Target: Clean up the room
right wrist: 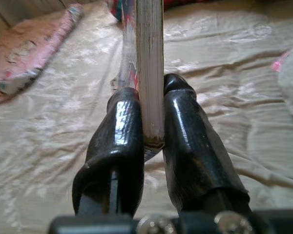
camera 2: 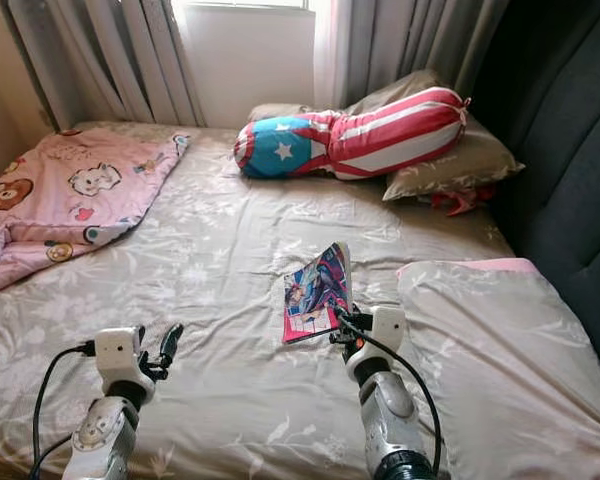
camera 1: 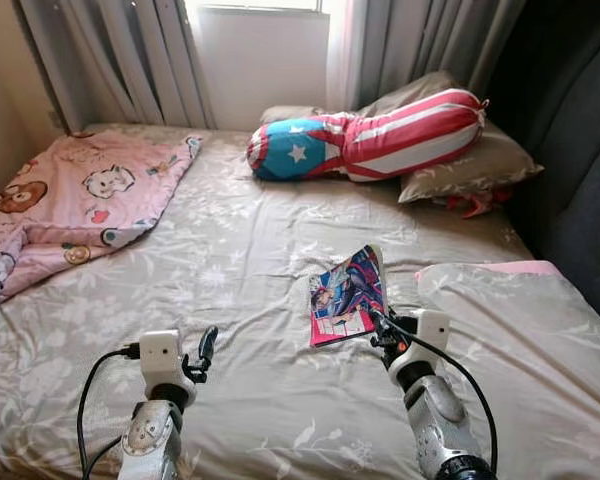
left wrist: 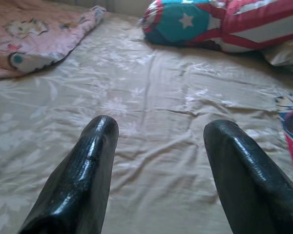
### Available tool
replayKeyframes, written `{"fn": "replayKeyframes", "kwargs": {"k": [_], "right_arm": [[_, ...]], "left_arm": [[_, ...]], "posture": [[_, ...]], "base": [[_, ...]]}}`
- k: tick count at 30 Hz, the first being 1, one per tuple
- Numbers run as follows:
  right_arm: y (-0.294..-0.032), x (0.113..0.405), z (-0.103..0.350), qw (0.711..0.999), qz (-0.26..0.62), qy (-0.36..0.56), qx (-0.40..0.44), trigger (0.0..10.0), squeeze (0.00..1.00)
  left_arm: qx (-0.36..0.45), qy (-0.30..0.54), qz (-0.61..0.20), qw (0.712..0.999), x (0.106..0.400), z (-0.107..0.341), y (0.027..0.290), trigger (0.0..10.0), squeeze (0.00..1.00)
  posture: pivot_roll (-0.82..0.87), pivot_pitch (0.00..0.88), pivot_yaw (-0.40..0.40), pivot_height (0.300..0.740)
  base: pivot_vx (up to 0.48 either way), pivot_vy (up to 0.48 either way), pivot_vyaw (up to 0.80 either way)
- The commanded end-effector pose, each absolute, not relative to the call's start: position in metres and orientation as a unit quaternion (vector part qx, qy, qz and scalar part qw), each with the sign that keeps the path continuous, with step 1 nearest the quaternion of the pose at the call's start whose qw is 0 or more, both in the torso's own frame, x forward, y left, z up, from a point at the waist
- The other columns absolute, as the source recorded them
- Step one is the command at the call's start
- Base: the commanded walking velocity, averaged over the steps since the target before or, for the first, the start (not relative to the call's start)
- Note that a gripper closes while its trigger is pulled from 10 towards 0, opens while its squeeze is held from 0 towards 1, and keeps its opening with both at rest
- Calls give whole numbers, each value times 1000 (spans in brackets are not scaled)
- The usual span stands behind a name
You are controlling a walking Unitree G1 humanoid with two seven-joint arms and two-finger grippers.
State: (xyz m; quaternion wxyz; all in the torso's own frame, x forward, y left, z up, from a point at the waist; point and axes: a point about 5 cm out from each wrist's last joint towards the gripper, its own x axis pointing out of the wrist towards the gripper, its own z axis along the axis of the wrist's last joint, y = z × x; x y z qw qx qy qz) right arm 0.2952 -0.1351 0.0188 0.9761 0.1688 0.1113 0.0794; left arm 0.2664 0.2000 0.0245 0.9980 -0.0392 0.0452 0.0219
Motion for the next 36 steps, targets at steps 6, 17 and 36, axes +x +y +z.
{"fn": "replayKeyframes", "kwargs": {"k": [6,17,36], "right_arm": [[-139,298,24,980,74,101,158,10000,0],[-144,298,23,983,45,103,147,10000,0],[-144,295,17,982,32,119,146,10000,0]], "left_arm": [[-33,41,-9,999,265,32,183,10000,0],[-24,43,-17,999,266,38,181,10000,0],[-30,61,-24,997,268,30,182,10000,0]], "posture": [[29,0,-44,693],[35,0,-42,693],[33,0,-34,661]], "base": [[0,0,0],[0,0,0],[0,0,0]]}}
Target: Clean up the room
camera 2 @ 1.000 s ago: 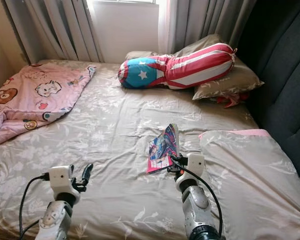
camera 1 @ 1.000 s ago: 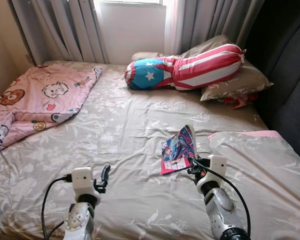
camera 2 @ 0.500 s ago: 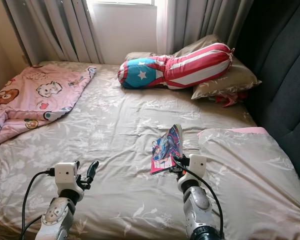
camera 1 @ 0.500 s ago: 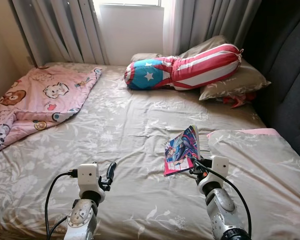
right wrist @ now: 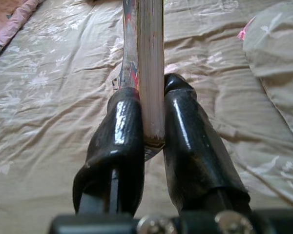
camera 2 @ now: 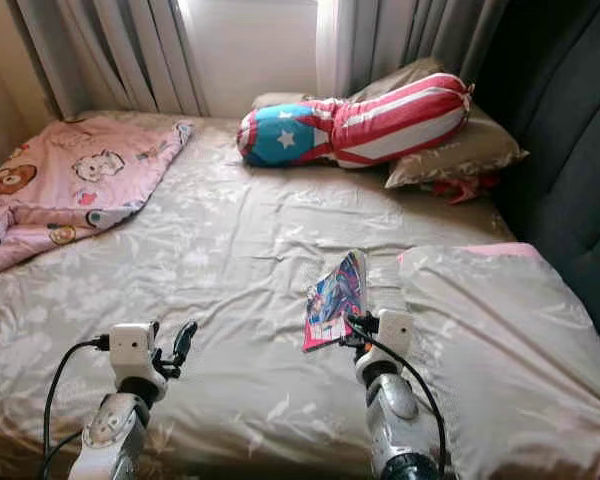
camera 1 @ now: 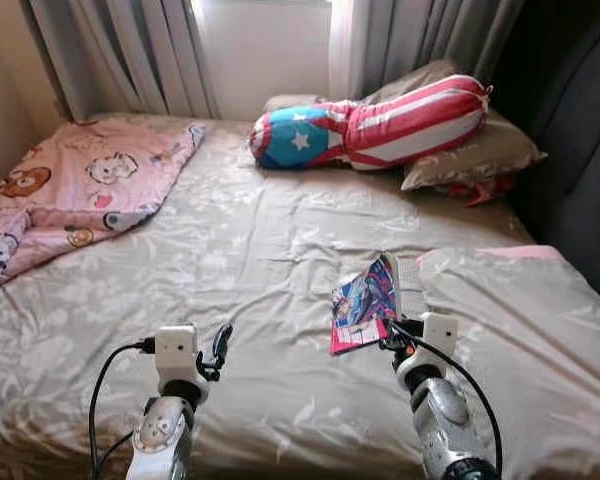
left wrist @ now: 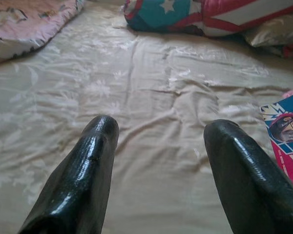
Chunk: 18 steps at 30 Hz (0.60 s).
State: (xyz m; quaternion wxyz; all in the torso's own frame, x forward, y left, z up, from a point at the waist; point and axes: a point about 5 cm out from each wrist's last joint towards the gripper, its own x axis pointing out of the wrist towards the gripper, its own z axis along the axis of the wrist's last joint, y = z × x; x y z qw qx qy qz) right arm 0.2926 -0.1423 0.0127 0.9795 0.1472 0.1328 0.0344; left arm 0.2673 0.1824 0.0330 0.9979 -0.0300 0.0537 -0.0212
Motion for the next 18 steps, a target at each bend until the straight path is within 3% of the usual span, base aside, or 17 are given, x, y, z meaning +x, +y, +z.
{"fn": "replayKeyframes", "kwargs": {"k": [1,18], "right_arm": [[-144,295,17,982,32,119,146,10000,0],[-139,295,16,980,35,120,156,10000,0]], "left_arm": [[-30,61,-24,997,268,30,182,10000,0],[-35,79,-36,996,267,22,181,10000,0]], "posture": [[33,0,-34,661],[39,0,-35,661]], "base": [[0,0,0],[0,0,0]]}}
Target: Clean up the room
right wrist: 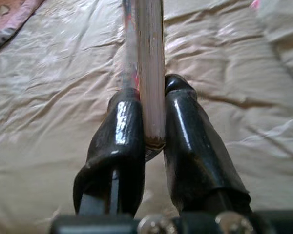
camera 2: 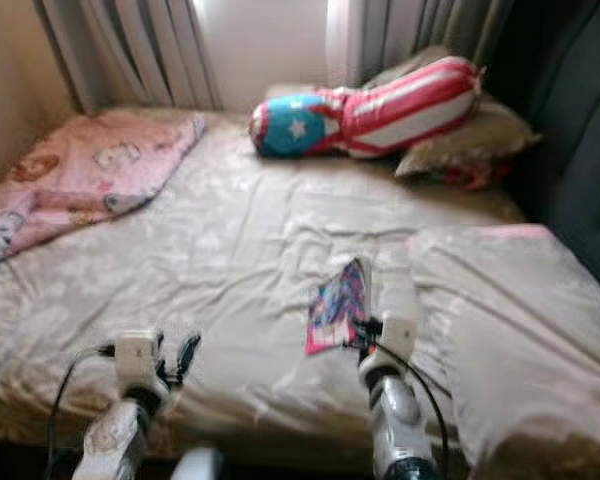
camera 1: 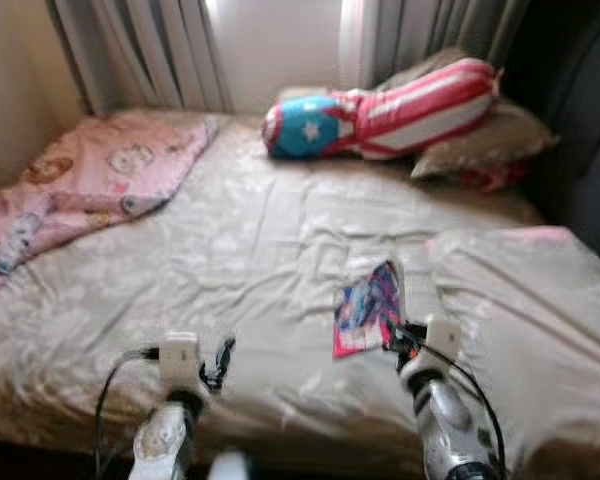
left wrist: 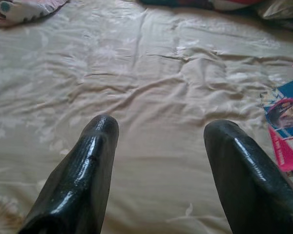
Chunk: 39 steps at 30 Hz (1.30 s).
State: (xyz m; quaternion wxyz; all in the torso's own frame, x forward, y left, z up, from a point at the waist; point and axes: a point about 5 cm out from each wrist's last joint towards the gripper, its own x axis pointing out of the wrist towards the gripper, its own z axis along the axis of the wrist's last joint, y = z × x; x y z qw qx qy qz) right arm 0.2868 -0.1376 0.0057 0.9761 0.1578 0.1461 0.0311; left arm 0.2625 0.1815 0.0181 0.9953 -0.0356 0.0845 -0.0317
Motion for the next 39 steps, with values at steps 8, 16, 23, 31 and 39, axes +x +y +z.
{"fn": "replayKeyframes", "kwargs": {"k": [8,16,23,31,39], "right_arm": [[-137,294,14,979,42,132,149,10000,0],[-138,294,15,979,36,122,158,10000,0],[-136,294,16,979,39,121,159,10000,0],[-135,294,15,978,43,121,162,10000,0],[-132,292,12,976,57,133,162,10000,0]], "left_arm": [[-35,78,-37,996,268,20,182,10000,0],[-35,81,-37,995,268,19,182,10000,0],[-36,80,-38,995,268,18,182,10000,0],[-34,80,-39,995,269,18,183,10000,0],[-33,80,-40,995,269,17,183,10000,0]], "posture": [[39,0,-33,661],[40,0,-34,641],[42,0,-33,641],[43,0,-32,641],[43,0,-31,641]], "base": [[0,0,0],[0,0,0],[0,0,0],[0,0,0],[225,0,0]]}}
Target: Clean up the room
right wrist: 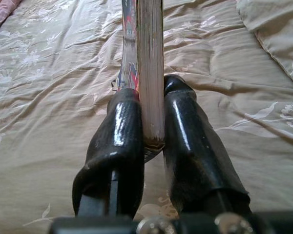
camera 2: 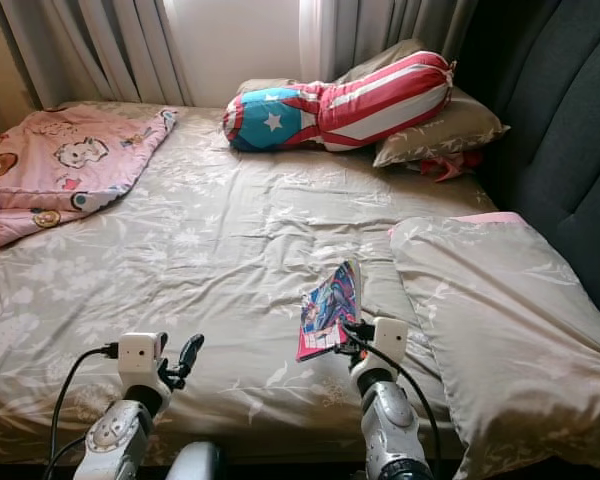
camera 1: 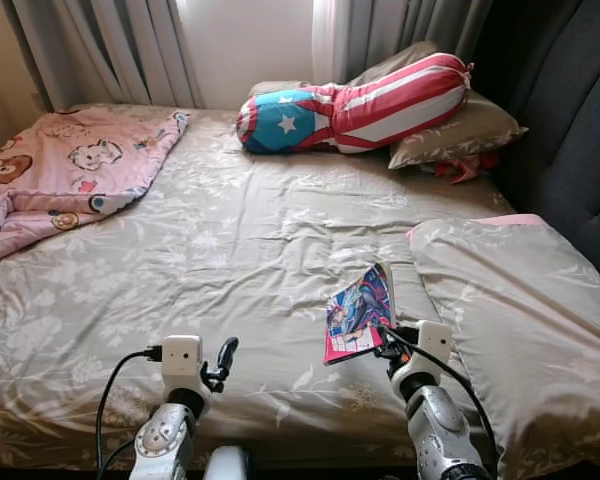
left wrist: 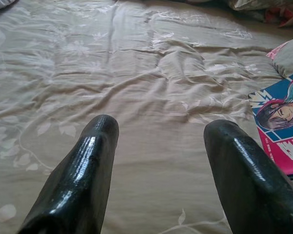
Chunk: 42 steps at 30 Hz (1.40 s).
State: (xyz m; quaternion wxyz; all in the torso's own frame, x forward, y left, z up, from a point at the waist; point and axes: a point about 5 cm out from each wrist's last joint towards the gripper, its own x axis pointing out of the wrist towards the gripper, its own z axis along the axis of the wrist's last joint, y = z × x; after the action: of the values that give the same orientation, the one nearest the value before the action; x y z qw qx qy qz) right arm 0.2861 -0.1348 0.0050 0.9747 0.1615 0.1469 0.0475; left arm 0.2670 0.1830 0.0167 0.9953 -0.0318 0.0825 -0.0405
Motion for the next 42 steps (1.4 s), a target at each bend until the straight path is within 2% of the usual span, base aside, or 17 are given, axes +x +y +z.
{"fn": "replayKeyframes", "kwargs": {"k": [1,11,20,26,37,42], "right_arm": [[-132,291,11,976,58,133,162,10000,0],[-128,290,9,972,83,144,167,10000,0],[-122,290,7,964,113,159,181,10000,0],[-134,297,6,937,70,177,292,10000,0],[-149,315,16,905,42,200,374,10000,0],[-142,321,23,891,70,197,403,10000,0]], "left_arm": [[-33,80,-41,995,269,17,183,10000,0],[-32,79,-40,996,268,17,183,10000,0],[-30,80,-42,995,268,17,182,10000,0],[-25,79,-44,996,267,18,183,10000,0],[-4,83,-49,995,253,17,193,10000,0],[5,86,-50,995,235,17,199,10000,0]], "posture": [[43,0,-31,641],[42,0,-31,641],[44,1,-30,641],[65,18,-28,641],[119,59,-8,641],[163,108,4,641]], "base": [[274,0,0],[287,0,0],[0,0,0],[0,0,0],[0,0,0],[0,0,0]]}}
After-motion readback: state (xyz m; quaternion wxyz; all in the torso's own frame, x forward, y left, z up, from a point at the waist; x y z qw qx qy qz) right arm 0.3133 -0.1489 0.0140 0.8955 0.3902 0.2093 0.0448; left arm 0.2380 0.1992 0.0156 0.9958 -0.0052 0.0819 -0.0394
